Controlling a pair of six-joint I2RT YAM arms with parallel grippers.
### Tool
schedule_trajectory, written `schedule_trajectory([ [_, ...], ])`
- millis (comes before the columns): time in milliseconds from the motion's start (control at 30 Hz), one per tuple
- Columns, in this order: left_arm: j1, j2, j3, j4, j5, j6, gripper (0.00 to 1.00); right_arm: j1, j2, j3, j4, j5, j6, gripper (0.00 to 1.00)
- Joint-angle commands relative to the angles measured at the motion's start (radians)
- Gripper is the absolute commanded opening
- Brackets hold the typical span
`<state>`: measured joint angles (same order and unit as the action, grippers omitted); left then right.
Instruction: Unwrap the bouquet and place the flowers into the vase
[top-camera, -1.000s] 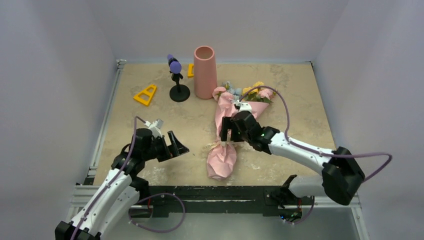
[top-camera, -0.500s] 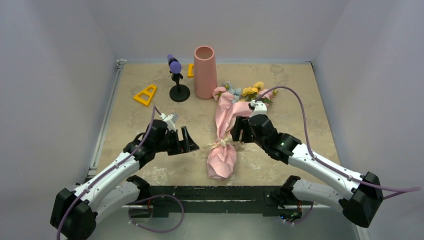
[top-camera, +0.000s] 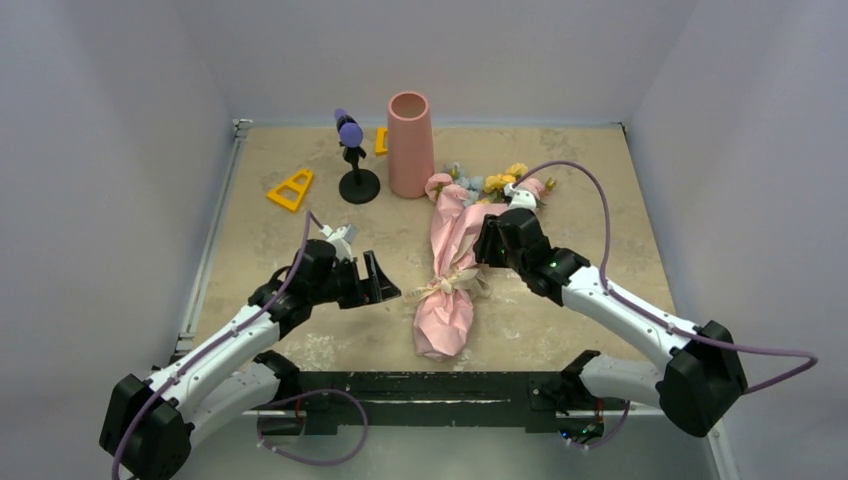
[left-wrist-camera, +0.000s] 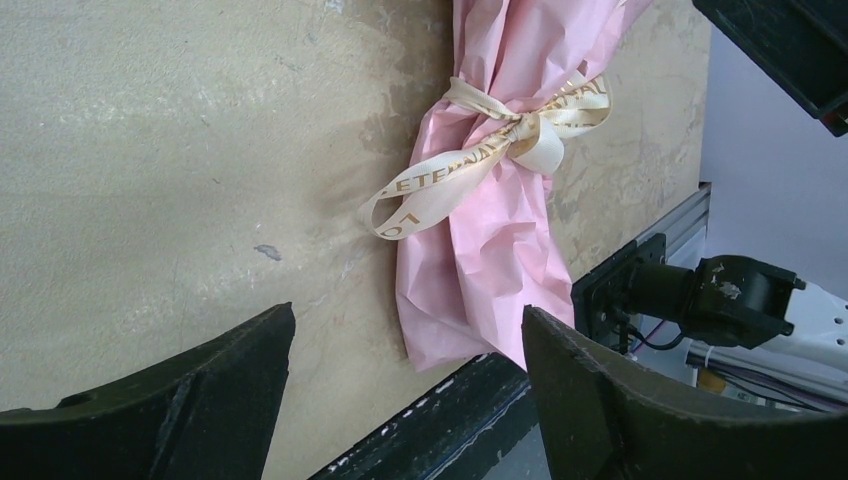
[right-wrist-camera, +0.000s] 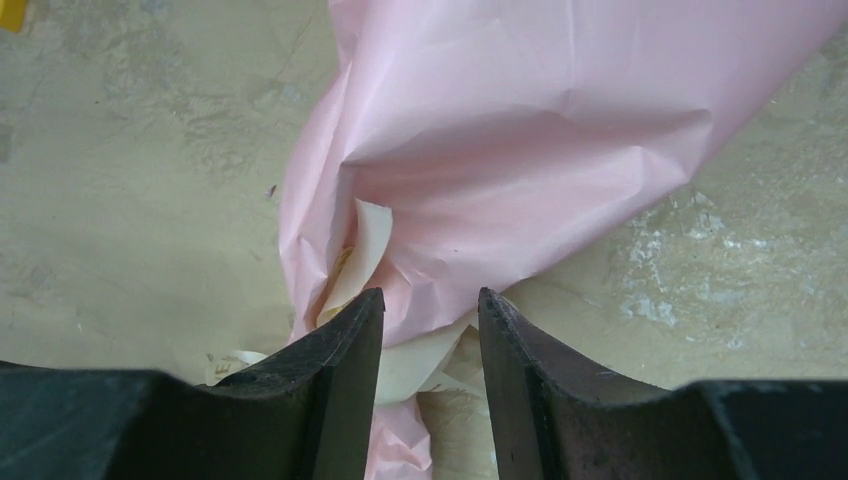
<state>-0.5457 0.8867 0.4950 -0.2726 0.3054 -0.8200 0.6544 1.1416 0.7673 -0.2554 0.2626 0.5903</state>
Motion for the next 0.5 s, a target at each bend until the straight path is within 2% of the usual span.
schedule_trajectory([
  [0, -0.005, -0.016, -0.012, 0.030, -0.006, -0.008, 0.87, -0.013, 0.033, 0.070, 0.086, -0.054, -0.024, 0.44],
  [200, -0.004, -0.047, -0.030, 0.028, -0.009, -0.008, 0.87, -0.019, 0.070, 0.088, 0.106, -0.086, -0.020, 0.51],
  [467, -0.005, -0.056, -0.027, 0.013, -0.006, -0.005, 0.87, -0.034, 0.124, 0.106, 0.113, -0.097, -0.019, 0.48],
])
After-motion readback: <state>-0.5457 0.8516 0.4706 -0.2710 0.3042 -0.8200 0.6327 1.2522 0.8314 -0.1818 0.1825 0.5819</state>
